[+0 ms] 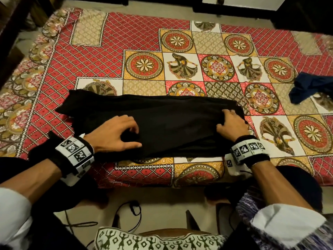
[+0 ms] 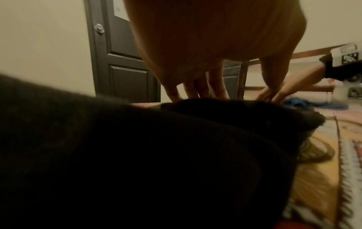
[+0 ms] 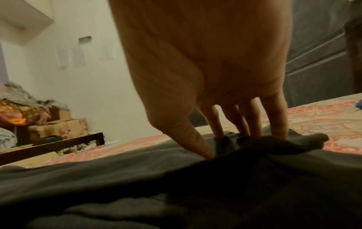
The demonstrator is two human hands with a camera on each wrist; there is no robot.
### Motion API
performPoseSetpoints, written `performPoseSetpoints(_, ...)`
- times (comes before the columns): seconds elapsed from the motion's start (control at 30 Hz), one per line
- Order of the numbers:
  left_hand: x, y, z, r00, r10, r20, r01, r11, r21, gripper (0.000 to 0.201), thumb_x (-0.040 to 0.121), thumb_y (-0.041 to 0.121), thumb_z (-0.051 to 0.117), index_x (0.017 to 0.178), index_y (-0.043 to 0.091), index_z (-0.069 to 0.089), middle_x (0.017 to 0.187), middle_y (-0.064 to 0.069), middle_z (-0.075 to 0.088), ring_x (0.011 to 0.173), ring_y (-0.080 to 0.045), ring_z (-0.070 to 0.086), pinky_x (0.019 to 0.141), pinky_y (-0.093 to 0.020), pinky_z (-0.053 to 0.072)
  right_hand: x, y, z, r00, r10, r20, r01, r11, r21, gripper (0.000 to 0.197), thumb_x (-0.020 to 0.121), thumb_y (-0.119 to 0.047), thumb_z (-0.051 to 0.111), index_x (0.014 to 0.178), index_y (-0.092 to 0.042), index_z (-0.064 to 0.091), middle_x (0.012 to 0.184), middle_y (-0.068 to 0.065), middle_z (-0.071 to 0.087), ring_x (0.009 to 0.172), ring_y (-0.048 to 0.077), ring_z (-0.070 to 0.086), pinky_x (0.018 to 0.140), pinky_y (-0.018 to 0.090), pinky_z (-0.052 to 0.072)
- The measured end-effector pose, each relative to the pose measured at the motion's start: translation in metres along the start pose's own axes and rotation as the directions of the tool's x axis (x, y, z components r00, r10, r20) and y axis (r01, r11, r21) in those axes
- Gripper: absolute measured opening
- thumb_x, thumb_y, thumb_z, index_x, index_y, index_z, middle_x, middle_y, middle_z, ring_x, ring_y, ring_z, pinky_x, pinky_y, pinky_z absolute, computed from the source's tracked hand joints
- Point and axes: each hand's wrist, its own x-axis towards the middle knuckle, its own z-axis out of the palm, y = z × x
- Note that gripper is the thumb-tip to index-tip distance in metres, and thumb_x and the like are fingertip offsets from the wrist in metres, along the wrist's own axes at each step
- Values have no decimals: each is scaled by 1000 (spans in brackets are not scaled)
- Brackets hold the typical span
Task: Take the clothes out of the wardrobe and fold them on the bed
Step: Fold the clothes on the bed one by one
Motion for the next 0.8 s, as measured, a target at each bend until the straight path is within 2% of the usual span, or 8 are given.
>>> performPoseSetpoints(0.13,-6,8,-3,998,40,38,-43,996,77,71,70,85,64,117,33,53,117,17,50,106,-4,48,92,-28,39,-35,-33,-14,946,-253,-204,282,951,124,23,81,-39,71,102,-29,70,100,-3,73,95,22,69,86,41,56)
performPoseSetpoints(0.23,-3,1,4,999,38,27,-40,995,92,43,81,71,63,99,32,62,104,15,55,99,-10,54,86,-36,46,-76,-69,-8,853,-518,70,491,839,235,25,82,-55,66,77,-31,71,70,-14,70,69,0,66,70,34,58)
performPoseSetpoints(0.3,-2,-9,-4,997,-63,40,65,996,-55,36,89,67,58,84,32,65,93,14,60,91,-8,57,83,-36,47,-103,-91,8,733,-629,261,575,777,256,26,85,-56,63,87,-33,76,78,-16,73,75,-1,67,73,33,59)
performPoseSetpoints(0.37,-1,-22,-7,970,-202,135,221,963,-151,49,89,74,53,72,30,68,85,11,63,82,-6,61,79,-34,49,-121,-106,25,683,-688,244,651,725,224,26,86,-53,61,98,-35,76,89,-16,74,82,2,68,76,36,59)
performPoseSetpoints(0.5,-1,-30,0,919,-319,231,298,947,120,55,68,86,53,69,31,59,86,13,54,92,-13,57,79,-39,53,-130,-121,35,703,-703,-109,705,668,237,32,93,-40,62,122,-30,69,117,-11,69,102,7,64,86,32,56)
performPoseSetpoints(0.63,-4,-41,-7,861,-463,212,431,884,179,85,46,100,57,100,34,55,108,9,41,108,-11,35,91,-36,46,-140,-136,54,599,-768,225,791,611,-23,74,90,-46,65,155,-24,39,160,9,37,143,28,38,112,47,41)
performPoseSetpoints(0.7,-4,-45,-20,815,-529,237,494,848,192,84,48,96,62,104,33,58,110,6,43,110,-14,38,96,-40,46,-147,-138,56,620,-744,249,776,628,-55,73,91,-44,65,155,-21,39,160,11,36,142,31,39,113,48,39)
performPoseSetpoints(0.8,-16,-57,-49,780,-584,225,590,806,48,53,64,68,80,92,25,68,101,0,60,94,-18,59,87,-36,51,-152,-141,46,671,-741,20,734,668,121,49,95,-39,60,140,-20,58,141,2,57,124,21,56,102,40,50)
